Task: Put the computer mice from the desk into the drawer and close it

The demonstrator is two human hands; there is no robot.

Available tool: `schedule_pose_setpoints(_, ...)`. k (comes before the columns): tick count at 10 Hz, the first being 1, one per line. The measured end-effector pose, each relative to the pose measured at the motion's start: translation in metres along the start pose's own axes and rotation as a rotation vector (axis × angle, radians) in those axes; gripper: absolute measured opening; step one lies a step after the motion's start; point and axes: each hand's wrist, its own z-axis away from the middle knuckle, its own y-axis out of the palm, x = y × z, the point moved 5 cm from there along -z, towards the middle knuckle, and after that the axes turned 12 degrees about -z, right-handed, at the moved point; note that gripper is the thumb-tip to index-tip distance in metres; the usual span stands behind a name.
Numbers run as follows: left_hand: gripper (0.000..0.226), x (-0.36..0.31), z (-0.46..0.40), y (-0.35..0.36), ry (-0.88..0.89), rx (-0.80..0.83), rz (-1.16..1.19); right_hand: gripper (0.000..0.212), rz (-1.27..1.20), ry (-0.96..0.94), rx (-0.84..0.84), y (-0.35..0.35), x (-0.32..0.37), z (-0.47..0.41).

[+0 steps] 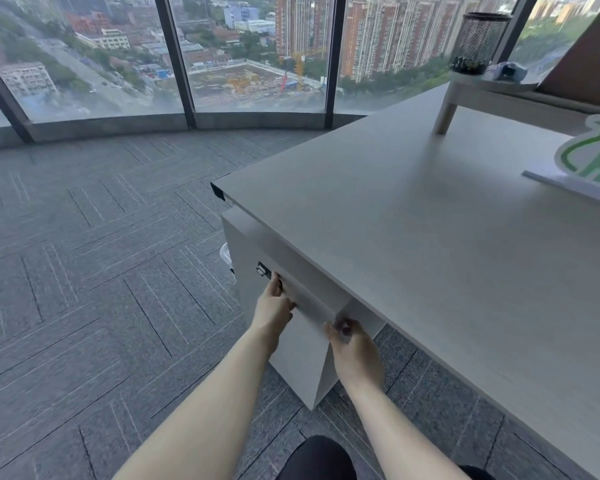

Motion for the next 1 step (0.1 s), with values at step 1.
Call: schedule_pose_setpoints(1, 0.079, -0.001, 0.0021, 0.0001, 0.014, 0.059, -0.072, 0.051, 0.015, -0.014, 0.007, 0.0004, 0.0021, -0.0007)
